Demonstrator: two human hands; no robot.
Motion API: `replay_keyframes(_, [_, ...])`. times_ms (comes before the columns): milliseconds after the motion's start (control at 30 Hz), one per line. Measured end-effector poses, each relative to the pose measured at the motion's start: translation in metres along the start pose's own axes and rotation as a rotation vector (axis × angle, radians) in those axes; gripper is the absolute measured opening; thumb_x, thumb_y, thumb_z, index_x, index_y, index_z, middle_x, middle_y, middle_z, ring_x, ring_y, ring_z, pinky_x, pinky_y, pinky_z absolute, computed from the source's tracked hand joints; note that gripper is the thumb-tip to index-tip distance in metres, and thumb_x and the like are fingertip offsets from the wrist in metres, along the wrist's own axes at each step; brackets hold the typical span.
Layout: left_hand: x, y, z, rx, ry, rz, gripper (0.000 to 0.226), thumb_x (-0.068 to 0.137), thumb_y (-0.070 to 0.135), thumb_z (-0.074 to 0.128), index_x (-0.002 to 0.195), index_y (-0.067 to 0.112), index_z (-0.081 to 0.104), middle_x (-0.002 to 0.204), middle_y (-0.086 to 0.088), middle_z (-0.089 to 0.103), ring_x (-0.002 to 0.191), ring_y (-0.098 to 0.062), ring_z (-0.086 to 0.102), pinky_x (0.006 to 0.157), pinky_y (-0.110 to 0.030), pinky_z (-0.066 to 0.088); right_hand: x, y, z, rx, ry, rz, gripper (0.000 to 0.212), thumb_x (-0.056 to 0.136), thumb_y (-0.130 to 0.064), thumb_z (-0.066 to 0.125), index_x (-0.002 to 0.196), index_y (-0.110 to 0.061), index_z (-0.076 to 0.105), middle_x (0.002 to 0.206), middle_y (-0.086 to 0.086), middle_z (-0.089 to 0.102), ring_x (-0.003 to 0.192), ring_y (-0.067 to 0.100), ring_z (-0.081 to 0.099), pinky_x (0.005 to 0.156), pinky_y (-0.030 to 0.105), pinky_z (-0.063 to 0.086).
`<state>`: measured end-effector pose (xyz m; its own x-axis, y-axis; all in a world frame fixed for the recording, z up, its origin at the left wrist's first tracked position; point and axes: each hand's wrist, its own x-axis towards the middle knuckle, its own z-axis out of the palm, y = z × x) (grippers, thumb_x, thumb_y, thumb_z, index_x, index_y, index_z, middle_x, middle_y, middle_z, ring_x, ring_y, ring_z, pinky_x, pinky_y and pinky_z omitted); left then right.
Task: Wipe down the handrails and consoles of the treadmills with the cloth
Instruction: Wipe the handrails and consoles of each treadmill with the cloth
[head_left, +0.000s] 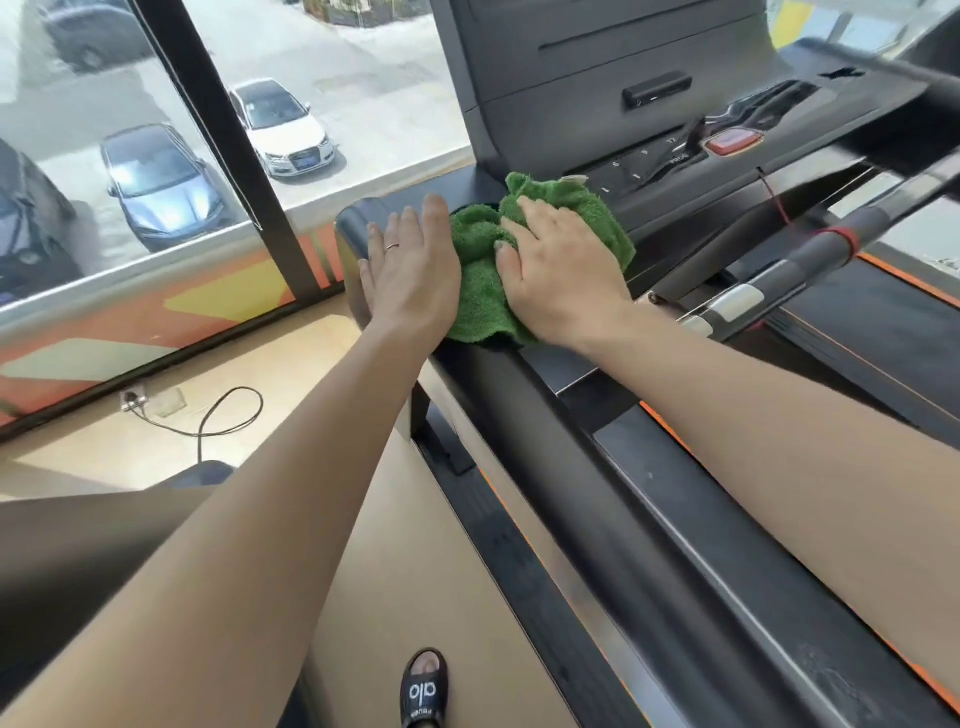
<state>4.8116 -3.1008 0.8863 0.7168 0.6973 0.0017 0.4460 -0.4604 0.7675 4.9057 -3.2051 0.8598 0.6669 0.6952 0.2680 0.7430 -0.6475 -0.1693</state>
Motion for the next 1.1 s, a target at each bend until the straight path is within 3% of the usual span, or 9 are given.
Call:
replay_keyframes(67, [0.002, -0.006, 0.005, 0.071, 0.030, 0.010, 0.057, 0.106, 0.041, 0.010, 0.155, 0.018, 0.030, 0.168, -0.004, 0.016, 0.156, -0.020, -0.001, 0.124, -0.047, 0.003, 0.017, -0.015, -0.001, -0.028, -0.088, 0.037, 0.056, 0.107, -0.033, 0.020, 0.148, -0.003, 0.044, 0.163, 0.015, 0.027, 0.152, 0.025, 0.021, 0.125, 0.037, 0.010])
replay_keyframes(200, [-0.010, -0.012, 0.017, 0.134, 0.054, 0.027, 0.063, 0.105, 0.046, 0.007, 0.157, 0.018, 0.025, 0.169, -0.003, 0.015, 0.156, -0.021, -0.002, 0.126, -0.045, 0.001, 0.002, -0.021, -0.003, 0.095, 0.068, -0.059, 0.043, 0.108, -0.028, 0.032, 0.115, -0.002, 0.065, 0.125, 0.015, 0.063, 0.124, 0.032, 0.053, 0.105, 0.035, 0.030])
replay_keyframes(333, [-0.033, -0.012, 0.024, 0.120, 0.063, 0.048, 0.074, 0.098, 0.056, 0.002, 0.161, 0.019, 0.020, 0.170, -0.001, 0.010, 0.156, -0.018, -0.004, 0.126, -0.043, -0.002, -0.046, -0.003, -0.015, 0.215, 0.105, -0.217, 0.035, 0.105, -0.027, 0.043, 0.118, -0.004, 0.066, 0.130, 0.013, 0.064, 0.124, 0.030, 0.055, 0.098, 0.036, 0.039])
replay_keyframes(467, [-0.065, 0.000, 0.030, 0.193, 0.032, 0.066, 0.072, 0.099, 0.054, 0.002, 0.159, 0.024, 0.026, 0.169, -0.005, 0.012, 0.156, -0.021, -0.005, 0.126, -0.047, -0.002, -0.087, 0.015, -0.031, 0.411, 0.017, -0.179, 0.035, 0.107, -0.030, 0.043, 0.075, -0.016, 0.051, 0.072, -0.007, 0.056, 0.069, 0.018, 0.052, 0.065, 0.033, 0.030])
replay_keyframes(567, [-0.083, 0.007, 0.029, 0.193, 0.000, 0.079, 0.062, 0.105, 0.048, 0.005, 0.159, 0.025, 0.026, 0.169, -0.004, 0.015, 0.156, -0.019, -0.005, 0.126, -0.046, -0.005, -0.105, 0.023, -0.034, 0.521, -0.103, -0.147, 0.044, 0.108, -0.031, 0.040, 0.066, -0.021, 0.039, 0.060, -0.009, 0.047, 0.057, 0.008, 0.045, 0.060, 0.030, 0.029])
replay_keyframes(667, [-0.093, 0.019, 0.024, -0.011, 0.005, -0.021, 0.060, 0.108, 0.047, 0.007, 0.158, 0.024, 0.032, 0.169, 0.000, 0.015, 0.156, -0.015, -0.001, 0.126, -0.042, -0.004, -0.113, 0.026, -0.045, 0.728, 0.086, -0.021, 0.046, 0.107, -0.032, 0.043, 0.068, -0.009, 0.048, 0.060, -0.007, 0.046, 0.055, 0.006, 0.040, 0.056, 0.026, 0.035])
replay_keyframes(800, [-0.095, 0.022, 0.028, -0.050, 0.066, -0.064, 0.058, 0.109, 0.043, 0.007, 0.156, 0.026, 0.036, 0.168, 0.001, 0.019, 0.156, -0.015, 0.003, 0.126, -0.042, -0.001, -0.098, 0.042, -0.094, 1.101, 0.334, 0.283, 0.041, 0.100, -0.043, 0.045, 0.076, -0.012, 0.058, 0.072, -0.002, 0.055, 0.070, 0.013, 0.053, 0.075, 0.044, 0.053])
replay_keyframes(933, [-0.091, 0.015, 0.038, 0.149, 0.160, -0.008, 0.055, 0.109, 0.032, 0.007, 0.157, 0.021, 0.031, 0.165, -0.002, 0.029, 0.156, -0.019, 0.008, 0.126, -0.044, 0.005, -0.103, 0.062, -0.135, 1.149, 0.129, 0.108, 0.034, 0.104, -0.036, 0.044, 0.087, -0.019, 0.068, 0.082, -0.006, 0.065, 0.079, 0.013, 0.064, 0.075, 0.042, 0.058])
replay_keyframes(1100, [-0.086, 0.006, 0.039, 0.268, 0.176, 0.021, 0.050, 0.107, 0.029, 0.028, 0.155, 0.019, 0.032, 0.162, -0.007, 0.034, 0.154, -0.026, 0.014, 0.125, -0.044, 0.011, -0.108, 0.053, -0.107, 0.574, -0.233, -0.183, 0.023, 0.102, -0.031, 0.044, 0.104, -0.031, 0.067, 0.097, -0.016, 0.068, 0.093, 0.003, 0.061, 0.084, 0.028, 0.048])
